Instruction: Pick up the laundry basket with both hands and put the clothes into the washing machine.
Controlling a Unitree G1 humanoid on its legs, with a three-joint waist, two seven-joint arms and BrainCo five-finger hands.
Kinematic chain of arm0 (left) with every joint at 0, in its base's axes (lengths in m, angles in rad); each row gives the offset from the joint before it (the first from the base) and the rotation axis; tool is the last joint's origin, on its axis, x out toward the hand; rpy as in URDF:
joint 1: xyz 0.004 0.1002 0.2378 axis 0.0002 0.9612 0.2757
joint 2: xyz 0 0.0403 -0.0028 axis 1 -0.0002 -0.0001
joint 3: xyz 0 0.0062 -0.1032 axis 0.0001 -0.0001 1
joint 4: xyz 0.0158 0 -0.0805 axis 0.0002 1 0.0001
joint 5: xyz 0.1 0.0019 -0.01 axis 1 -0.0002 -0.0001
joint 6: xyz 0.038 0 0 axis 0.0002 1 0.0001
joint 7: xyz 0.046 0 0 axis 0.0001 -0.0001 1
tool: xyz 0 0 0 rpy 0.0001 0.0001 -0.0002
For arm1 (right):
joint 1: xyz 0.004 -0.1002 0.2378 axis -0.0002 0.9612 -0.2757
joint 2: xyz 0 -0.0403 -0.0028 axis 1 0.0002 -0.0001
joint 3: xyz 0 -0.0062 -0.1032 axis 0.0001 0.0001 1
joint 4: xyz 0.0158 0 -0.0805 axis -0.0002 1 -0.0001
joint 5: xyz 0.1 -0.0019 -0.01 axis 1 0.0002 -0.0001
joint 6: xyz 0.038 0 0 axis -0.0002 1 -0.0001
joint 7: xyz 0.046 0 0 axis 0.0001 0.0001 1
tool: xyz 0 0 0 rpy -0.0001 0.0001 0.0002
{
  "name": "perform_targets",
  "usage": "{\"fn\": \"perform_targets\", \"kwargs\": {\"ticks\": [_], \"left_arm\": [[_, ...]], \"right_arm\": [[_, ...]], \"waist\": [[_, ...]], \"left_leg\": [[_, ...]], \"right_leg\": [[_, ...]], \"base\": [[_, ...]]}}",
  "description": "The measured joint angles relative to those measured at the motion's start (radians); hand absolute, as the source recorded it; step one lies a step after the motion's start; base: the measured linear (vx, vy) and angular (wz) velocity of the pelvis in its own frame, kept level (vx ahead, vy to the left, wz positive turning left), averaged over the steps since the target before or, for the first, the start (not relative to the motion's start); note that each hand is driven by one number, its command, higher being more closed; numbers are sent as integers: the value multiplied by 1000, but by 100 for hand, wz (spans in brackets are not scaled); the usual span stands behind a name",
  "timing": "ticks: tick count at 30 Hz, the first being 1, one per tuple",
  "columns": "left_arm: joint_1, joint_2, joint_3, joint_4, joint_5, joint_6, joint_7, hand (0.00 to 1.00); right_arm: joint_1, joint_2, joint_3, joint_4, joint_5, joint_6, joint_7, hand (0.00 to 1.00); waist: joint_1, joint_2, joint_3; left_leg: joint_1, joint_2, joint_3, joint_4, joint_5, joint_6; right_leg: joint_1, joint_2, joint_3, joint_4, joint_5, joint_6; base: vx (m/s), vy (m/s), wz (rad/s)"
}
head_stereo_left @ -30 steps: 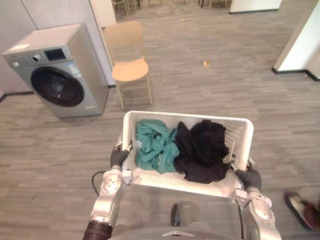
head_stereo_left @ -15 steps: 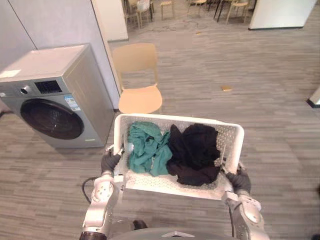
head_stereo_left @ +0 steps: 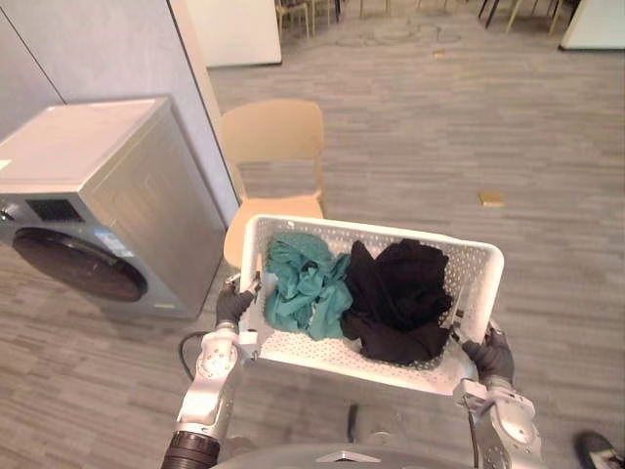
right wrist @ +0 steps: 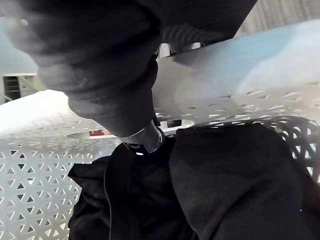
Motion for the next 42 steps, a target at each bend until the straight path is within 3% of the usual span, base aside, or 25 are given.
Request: {"fn": "perform_targets", "kwargs": {"ticks": [3, 5, 6, 7, 8, 9, 10, 11, 12, 13, 14, 16, 19, 20, 21, 23, 25, 26, 27, 28, 29, 30, 33, 37, 42], "left_arm": [[6, -1, -15, -1, -25, -6, -2, 100], [4, -3, -15, -1, -30, -17, -3, 100], [4, -14, -15, -1, -28, -17, -7, 100], [4, -21, -14, 0, -28, -17, -8, 100], [5, -27, -11, 6, -25, -16, -8, 100], [7, -28, -10, 7, -25, -15, -8, 100], [12, -25, -4, 6, -23, -15, -8, 100], [19, -24, 2, 6, -22, -15, -8, 100], [20, -20, 7, 6, -22, -16, -8, 100], [19, -8, 19, 7, -22, -15, -7, 100], [17, 0, 17, 7, -13, -15, -8, 100], [10, 3, 17, 7, -6, -15, -9, 100], [13, 24, 19, 7, -2, -11, -9, 100], [13, 37, 19, 7, -2, -10, -9, 100], [13, 52, 21, 7, 2, -9, -9, 100], [12, 54, 27, -1, 2, -10, -9, 100], [8, 54, 27, -18, 2, -11, -10, 100], [7, 53, 27, -18, 2, -11, -10, 100], [8, 55, 27, -16, 2, -11, -10, 100], [7, 59, 27, -16, 2, -11, -10, 100], [8, 45, 26, -3, 2, -11, -10, 100], [19, 30, 25, 1, 3, -11, -10, 100], [14, 3, 28, 4, 15, -11, -18, 100], [4, 2, 31, 4, 18, -11, -23, 100], [-100, 14, 56, 4, 37, -11, -20, 100]], "right_arm": [[41, 4, -6, -65, 4, -2, -18, 100], [42, 5, -15, -85, 25, -6, -19, 100], [41, 3, -28, -83, 26, -6, -12, 100], [36, -1, -30, -82, 26, -6, -11, 100], [25, -2, -32, -63, 26, -6, -11, 100], [24, -2, -32, -55, 26, -5, -11, 100], [20, -2, -25, -38, 26, -6, -8, 100], [15, -4, -23, -33, 26, -7, 6, 100], [6, 0, -22, -24, 26, -9, 12, 100], [-17, 18, -15, 6, 25, -8, 14, 100], [-12, 22, -8, 17, 22, -9, 15, 100], [-13, 25, -10, 17, 18, -9, 19, 100], [-34, 51, -13, 65, 7, -7, 20, 100], [-43, 51, -5, 83, -5, -5, 20, 100], [-50, 51, 6, 102, -22, -2, 22, 100], [-49, 51, 14, 99, -21, -2, 23, 100], [-59, 43, 11, 93, -21, -2, 23, 100], [-65, 43, 11, 93, -21, -2, 23, 100], [-63, 43, 12, 93, -20, -2, 23, 100], [-60, 43, 15, 93, -20, -2, 23, 100], [-60, 34, 16, 101, -20, -1, 25, 100], [-62, 14, 15, 101, -20, 0, 25, 100], [-61, -19, 16, 101, -20, 0, 30, 100], [-61, -20, 13, 101, -20, 0, 31, 100], [-147, -17, 6, 105, -20, 0, 29, 100]], "waist": [[3, -11, 2], [0, -26, -1], [6, -32, -4], [11, -32, -4], [17, -32, -3], [21, -31, -3], [35, -28, -5], [50, -12, -14], [50, -8, -19], [40, -43, -17], [27, -63, -31], [21, -71, -30], [12, -74, -27], [13, -71, -26], [16, -61, -23], [17, -49, -26], [-1, -48, -27], [-6, -48, -27], [-8, -53, -28], [-8, -62, -24], [-6, -46, -23], [1, -26, -25], [-1, -5, -33], [-4, -6, -32], [-6, -32, 19]], "left_leg": [[-77, -13, 98, -26, -56, 19], [-112, -98, 155, -386, -87, -16], [-111, -168, 155, -641, -68, -46], [-113, -196, 151, -750, -49, -69], [-106, -256, 114, -957, 25, -104], [-99, -272, 88, -1008, 53, -111], [-77, -291, 38, -1063, 101, -108], [-58, -294, 14, -1067, 128, -88], [-60, -297, 9, -1047, 204, -52], [-76, -324, 22, -978, 168, -31], [-105, -350, 38, -895, 81, -12], [-120, -389, 50, -818, 0, 15], [-43, -447, 66, -834, -56, 59], [-15, -450, 67, -854, -57, 61], [42, -452, 67, -899, -56, 61], [93, -448, 65, -948, -54, 57], [97, -444, 49, -961, -53, 55], [97, -440, 46, -966, -50, 47], [95, -433, 47, -957, -53, 25], [95, -432, 47, -947, -61, 7], [94, -407, 41, -935, -71, -14], [86, -372, 46, -932, -77, -33], [90, -347, 61, -960, -64, -54], [78, -341, 60, -969, -58, -63], [-7, -348, 42, -966, -21, -59]], "right_leg": [[126, -1, -27, -120, -5, 1], [165, -31, -61, -183, 6, 19], [167, -57, -66, -189, 4, 38], [171, -67, -63, -190, 1, 46], [186, -85, -58, -196, -3, 61], [197, -87, -51, -200, -5, 67], [224, -86, -19, -216, -10, 96], [252, -79, 11, -233, -36, 141], [268, -84, 29, -240, -53, 168], [293, -118, 47, -248, -62, 185], [302, -158, 51, -253, -46, 213], [251, -212, 107, -146, -14, 242], [60, -277, 199, 245, 143, 278], [34, -277, 187, 296, 131, 270], [0, -273, 129, 335, 84, 227], [-38, -249, 65, 270, 24, 201], [-78, -223, 42, 89, 3, 192], [-88, -214, 42, -1, 14, 184], [-84, -202, 41, -144, 85, 156], [-75, -198, 40, -196, 185, 153], [-66, -180, 31, -205, 214, 171], [-60, -147, 20, -234, 220, 163], [-60, -114, 15, -258, 224, 153], [-56, -104, 12, -279, 236, 145], [-127, -111, 0, -288, 273, 133]], "base": [[382, -68, 24], [400, 43, 36], [350, 76, 23], [367, 110, 11], [390, 153, -3], [481, 236, -24], [511, 316, -56], [351, 243, -67], [350, 239, -52], [316, 200, -12], [492, 337, 2], [402, 324, 9], [373, 291, 1], [302, 151, -20], [263, 110, -18], [222, 59, -5], [177, -62, 23], [148, -111, 25], [124, -123, 20], [158, -206, 14], [171, -248, -3], [159, -237, -11], [86, -121, -13], [5, -18, -1], [-99, -5, 15]]}}
